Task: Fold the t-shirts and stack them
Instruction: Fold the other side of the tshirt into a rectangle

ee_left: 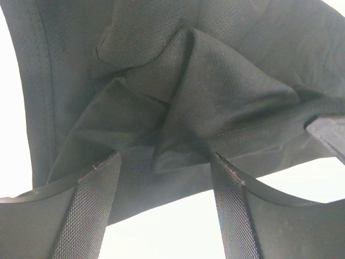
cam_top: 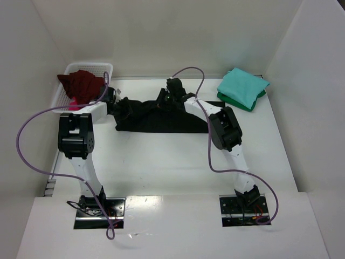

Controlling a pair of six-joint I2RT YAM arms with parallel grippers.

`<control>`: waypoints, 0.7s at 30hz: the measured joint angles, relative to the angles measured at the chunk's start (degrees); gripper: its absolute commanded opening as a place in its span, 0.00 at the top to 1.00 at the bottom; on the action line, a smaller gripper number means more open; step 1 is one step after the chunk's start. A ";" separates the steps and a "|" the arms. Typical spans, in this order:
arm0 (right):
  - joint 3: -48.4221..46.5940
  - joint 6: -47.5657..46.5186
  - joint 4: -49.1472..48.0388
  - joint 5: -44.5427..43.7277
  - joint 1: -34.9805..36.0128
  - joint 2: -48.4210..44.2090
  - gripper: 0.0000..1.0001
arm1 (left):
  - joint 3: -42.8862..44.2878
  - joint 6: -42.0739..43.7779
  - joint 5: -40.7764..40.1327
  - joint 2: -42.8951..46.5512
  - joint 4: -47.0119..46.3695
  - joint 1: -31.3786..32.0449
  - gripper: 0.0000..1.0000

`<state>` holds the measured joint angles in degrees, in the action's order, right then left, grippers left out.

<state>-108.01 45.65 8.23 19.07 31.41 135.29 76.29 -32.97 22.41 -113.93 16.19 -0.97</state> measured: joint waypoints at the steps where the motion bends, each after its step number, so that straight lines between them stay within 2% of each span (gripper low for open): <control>1: -0.15 0.02 -0.02 0.06 -0.24 0.22 0.79 | 0.00 0.00 0.00 0.00 0.02 0.00 0.30; 2: -0.34 0.09 0.02 0.09 -0.47 0.52 0.79 | 0.00 0.02 0.00 0.00 0.06 0.00 0.34; 4: -0.41 0.13 0.00 0.28 -0.80 1.03 0.79 | 0.00 0.04 0.00 0.00 -0.01 0.00 0.48; 7: -0.42 0.13 0.16 0.40 -1.04 1.44 0.79 | 0.00 -0.38 0.13 -0.25 -0.85 0.00 0.61; 14: -1.46 0.13 0.39 1.41 -1.17 2.32 0.79 | 0.01 -1.84 0.84 -2.00 -2.22 0.00 0.70; 21: -2.72 0.13 0.42 2.23 -1.56 2.90 0.79 | 0.09 -3.13 1.57 -2.25 -3.17 0.00 0.88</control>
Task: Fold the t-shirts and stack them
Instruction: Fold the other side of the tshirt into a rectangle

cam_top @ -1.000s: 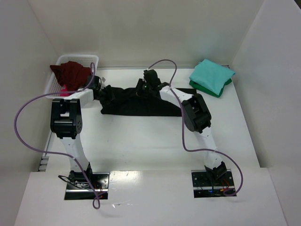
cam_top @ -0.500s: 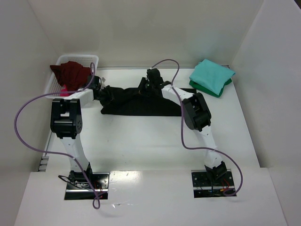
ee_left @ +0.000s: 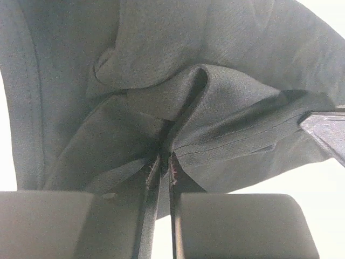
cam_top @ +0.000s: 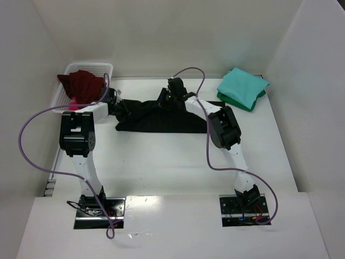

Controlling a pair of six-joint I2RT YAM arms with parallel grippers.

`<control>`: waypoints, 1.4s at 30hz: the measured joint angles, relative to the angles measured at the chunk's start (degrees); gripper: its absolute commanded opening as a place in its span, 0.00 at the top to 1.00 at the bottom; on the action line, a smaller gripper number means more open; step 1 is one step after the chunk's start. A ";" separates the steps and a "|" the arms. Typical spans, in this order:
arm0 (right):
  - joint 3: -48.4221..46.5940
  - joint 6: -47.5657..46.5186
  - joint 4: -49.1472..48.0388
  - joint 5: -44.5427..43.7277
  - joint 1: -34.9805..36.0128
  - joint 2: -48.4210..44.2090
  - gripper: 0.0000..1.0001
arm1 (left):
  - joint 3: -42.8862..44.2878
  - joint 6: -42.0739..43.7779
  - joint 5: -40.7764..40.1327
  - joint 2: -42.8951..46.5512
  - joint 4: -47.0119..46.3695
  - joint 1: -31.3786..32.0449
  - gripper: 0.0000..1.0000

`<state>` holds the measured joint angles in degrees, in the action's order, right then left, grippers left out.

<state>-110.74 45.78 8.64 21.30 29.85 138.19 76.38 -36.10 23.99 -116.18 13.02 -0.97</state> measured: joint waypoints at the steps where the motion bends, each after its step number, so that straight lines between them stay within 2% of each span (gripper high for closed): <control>1: -0.04 0.00 0.00 0.16 -0.08 0.06 0.79 | 0.02 -0.26 0.08 0.00 -0.18 0.00 0.91; 2: -0.04 -0.02 0.02 0.39 -0.23 0.13 0.79 | 0.02 -0.36 0.15 0.00 -0.34 0.00 0.96; 4: -0.04 -0.02 0.00 0.48 -0.34 0.15 0.79 | 0.19 -0.71 0.30 0.00 -0.79 0.00 1.00; 15: -0.73 -0.24 0.13 0.61 -2.18 0.45 0.79 | 4.22 -3.50 1.37 0.00 -2.69 0.00 1.00; 17: -1.68 -0.24 0.11 0.61 -2.69 1.15 0.75 | 6.48 -3.90 1.40 -0.25 -2.71 0.00 0.99; 20: -2.58 -0.28 0.15 0.63 -3.17 2.16 0.75 | 10.78 -4.76 1.38 -1.53 -3.41 0.00 0.96; 23: -3.26 -0.27 0.21 0.65 -3.47 2.93 0.67 | 13.07 -4.97 1.26 -2.79 -4.10 0.00 0.94; 25: -3.69 -0.28 0.20 0.76 -3.73 3.39 0.52 | 13.91 -5.23 1.14 -3.54 -4.14 0.00 0.89; 26: -3.88 -0.29 0.19 0.84 -3.81 3.52 0.48 | 14.50 -5.58 1.07 -4.12 -4.05 0.00 0.84; 28: -4.33 -0.30 0.06 1.14 -4.05 3.86 0.40 | 16.34 -6.30 0.83 -5.85 -3.84 0.00 0.58; 29: -4.47 -0.35 0.07 1.32 -4.18 3.93 0.36 | 17.10 -6.46 0.70 -6.51 -3.56 0.00 0.51; 30: -4.64 -0.37 0.20 1.49 -4.33 3.94 0.24 | 17.65 -6.30 0.59 -6.98 -3.43 0.00 0.40; 32: -5.37 -0.25 0.28 1.66 -4.70 4.09 0.18 | 18.95 -6.00 -0.16 -7.73 -2.70 0.00 0.18; 36: -7.54 -1.01 1.37 1.12 -5.55 4.13 0.13 | 19.89 -5.70 -1.99 -7.72 -1.62 0.00 0.07; 38: -8.24 -1.58 1.89 0.73 -5.94 4.13 0.08 | 20.33 -5.43 -2.91 -7.63 -1.26 0.00 0.02; 42: -9.61 -4.09 3.33 -0.05 -7.11 4.05 0.02 | 20.00 -3.69 -4.46 -5.24 0.45 0.00 0.01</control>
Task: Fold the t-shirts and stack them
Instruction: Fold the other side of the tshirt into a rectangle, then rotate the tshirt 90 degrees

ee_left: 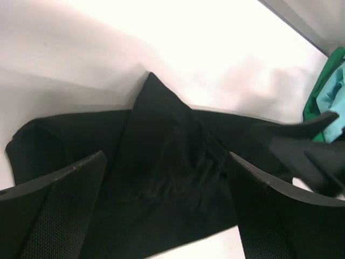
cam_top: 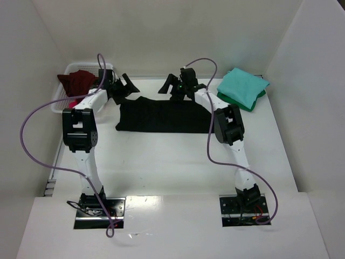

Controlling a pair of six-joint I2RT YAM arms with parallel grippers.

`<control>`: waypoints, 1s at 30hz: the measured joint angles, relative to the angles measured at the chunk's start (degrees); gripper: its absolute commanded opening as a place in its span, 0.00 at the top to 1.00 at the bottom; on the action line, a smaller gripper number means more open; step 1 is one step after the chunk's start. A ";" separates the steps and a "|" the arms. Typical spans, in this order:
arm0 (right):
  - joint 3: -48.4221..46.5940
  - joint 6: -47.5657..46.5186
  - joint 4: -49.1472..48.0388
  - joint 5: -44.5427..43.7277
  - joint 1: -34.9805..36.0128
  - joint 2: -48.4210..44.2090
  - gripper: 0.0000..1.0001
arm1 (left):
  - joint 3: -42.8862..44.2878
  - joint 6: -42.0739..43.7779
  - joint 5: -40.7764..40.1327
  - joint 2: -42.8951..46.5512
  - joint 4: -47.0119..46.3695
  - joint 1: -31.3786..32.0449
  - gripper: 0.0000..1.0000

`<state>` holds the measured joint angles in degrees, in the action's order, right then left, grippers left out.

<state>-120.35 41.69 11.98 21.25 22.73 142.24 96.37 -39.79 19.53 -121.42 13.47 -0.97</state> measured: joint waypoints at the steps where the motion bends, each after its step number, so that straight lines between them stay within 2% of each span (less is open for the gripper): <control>1: -0.24 -1.50 0.61 -0.50 -0.36 -0.19 0.00 | -0.19 0.51 -0.20 1.28 0.55 0.00 0.01; 5: -0.16 -10.31 3.72 -3.14 -1.28 -2.66 0.00 | -2.30 2.20 -1.25 8.69 0.70 0.25 0.01; 7: 1.30 -17.97 5.43 -5.30 -1.52 -5.98 0.00 | -5.37 2.87 -2.59 15.50 1.00 0.71 0.01; 10: 5.31 -30.73 8.08 -8.00 -1.50 -13.30 0.00 | -6.64 3.48 -2.96 19.77 0.94 1.24 0.01; 13: 14.48 -46.99 9.72 -12.16 -1.50 -25.14 0.00 | -11.68 3.61 -3.40 25.40 -0.31 1.78 0.01; 15: 17.48 -51.64 9.97 -13.38 -1.50 -28.59 0.00 | -15.55 3.58 -3.18 28.37 -0.26 1.90 0.01; 18: 30.12 -62.98 8.89 -16.07 -1.50 -37.42 0.00 | -19.58 3.56 -2.85 30.17 -0.24 1.90 0.01; 23: 39.96 -70.82 9.88 -16.60 -1.89 -38.49 0.00 | -22.88 3.68 -2.69 31.74 2.24 1.90 0.01; 30: 41.59 -75.06 10.48 -16.72 -2.05 -34.01 0.00 | -22.92 3.95 -1.35 35.54 3.77 1.90 0.01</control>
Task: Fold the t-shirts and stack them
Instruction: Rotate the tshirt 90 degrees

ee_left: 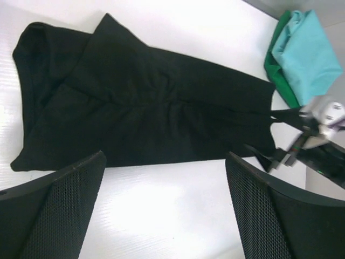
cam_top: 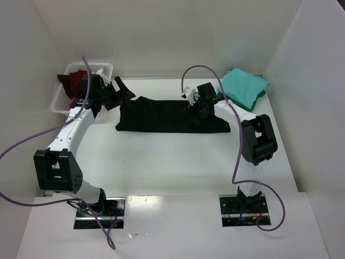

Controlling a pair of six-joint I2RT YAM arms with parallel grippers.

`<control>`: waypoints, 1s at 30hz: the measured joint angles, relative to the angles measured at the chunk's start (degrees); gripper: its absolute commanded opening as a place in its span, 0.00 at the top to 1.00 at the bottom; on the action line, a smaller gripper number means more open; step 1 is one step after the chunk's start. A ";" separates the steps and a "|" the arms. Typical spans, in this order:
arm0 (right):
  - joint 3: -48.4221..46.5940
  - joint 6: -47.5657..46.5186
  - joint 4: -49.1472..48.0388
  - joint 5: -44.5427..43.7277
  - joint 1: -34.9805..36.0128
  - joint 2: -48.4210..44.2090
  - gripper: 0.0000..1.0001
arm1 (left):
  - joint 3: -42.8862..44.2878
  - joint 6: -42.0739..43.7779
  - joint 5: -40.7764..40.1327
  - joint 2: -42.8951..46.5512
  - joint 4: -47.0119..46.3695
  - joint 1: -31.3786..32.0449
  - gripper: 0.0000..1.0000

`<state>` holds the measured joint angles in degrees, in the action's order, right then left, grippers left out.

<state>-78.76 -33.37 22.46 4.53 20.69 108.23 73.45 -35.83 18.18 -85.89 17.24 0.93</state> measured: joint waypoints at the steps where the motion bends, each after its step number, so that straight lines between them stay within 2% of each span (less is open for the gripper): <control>1: -0.27 -0.82 -0.06 -0.39 0.00 1.28 0.00 | 0.00 0.10 0.25 0.27 0.14 0.00 0.01; 10: -4.07 -3.80 -0.39 -1.21 -0.80 9.03 0.00 | 0.02 1.36 1.23 0.48 2.86 0.00 0.01; 22: -5.26 -4.24 -1.92 -0.66 -1.02 10.48 0.00 | 1.36 1.38 1.22 -2.13 4.31 -0.37 0.01; 27: -4.95 -3.98 -2.60 -0.75 1.38 10.34 0.00 | 1.31 1.38 1.27 -2.25 4.46 -0.43 0.01; 30: -3.81 -3.84 -3.05 -0.71 5.39 9.61 0.00 | 0.94 1.38 1.31 -2.25 4.58 -0.70 0.01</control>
<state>-82.58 -37.21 19.41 3.82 26.07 117.85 74.39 -34.46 19.49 -88.14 21.82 0.23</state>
